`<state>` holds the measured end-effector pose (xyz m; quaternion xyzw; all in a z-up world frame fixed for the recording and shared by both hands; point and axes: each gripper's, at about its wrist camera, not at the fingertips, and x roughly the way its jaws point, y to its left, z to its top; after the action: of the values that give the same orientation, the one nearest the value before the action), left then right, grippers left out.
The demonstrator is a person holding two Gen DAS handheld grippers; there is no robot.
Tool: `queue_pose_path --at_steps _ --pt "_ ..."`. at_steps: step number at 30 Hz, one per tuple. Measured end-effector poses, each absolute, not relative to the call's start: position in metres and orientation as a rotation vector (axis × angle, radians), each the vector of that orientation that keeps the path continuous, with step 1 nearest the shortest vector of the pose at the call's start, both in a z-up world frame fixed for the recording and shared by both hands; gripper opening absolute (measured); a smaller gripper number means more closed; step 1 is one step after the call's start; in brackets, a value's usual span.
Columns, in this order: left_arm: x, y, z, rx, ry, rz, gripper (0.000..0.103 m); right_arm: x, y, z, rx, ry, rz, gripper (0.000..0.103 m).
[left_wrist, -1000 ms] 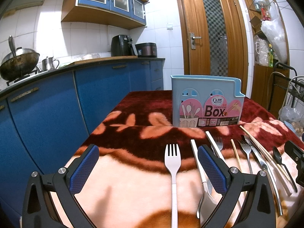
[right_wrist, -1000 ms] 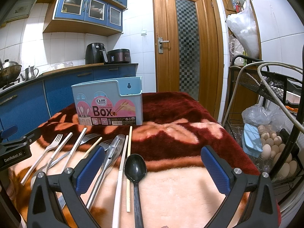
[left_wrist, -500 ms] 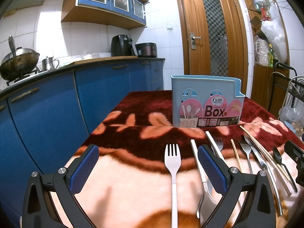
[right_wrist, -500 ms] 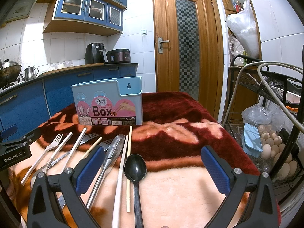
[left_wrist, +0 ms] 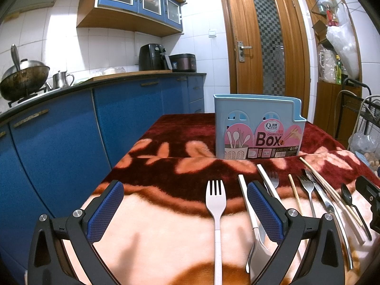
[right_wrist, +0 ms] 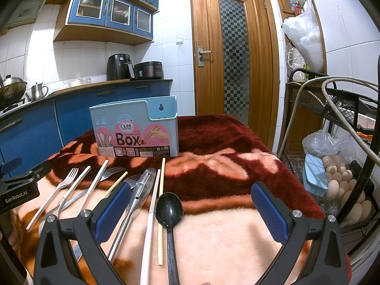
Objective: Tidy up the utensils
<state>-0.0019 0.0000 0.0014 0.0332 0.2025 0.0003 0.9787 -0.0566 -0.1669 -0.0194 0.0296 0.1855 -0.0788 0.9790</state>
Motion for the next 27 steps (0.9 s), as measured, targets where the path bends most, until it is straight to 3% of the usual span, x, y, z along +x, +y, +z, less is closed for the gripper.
queue_pose_path --at_steps 27 --pt "0.020 0.002 0.010 0.107 0.508 -0.038 0.103 -0.047 -0.165 -0.018 0.035 0.453 -0.140 0.103"
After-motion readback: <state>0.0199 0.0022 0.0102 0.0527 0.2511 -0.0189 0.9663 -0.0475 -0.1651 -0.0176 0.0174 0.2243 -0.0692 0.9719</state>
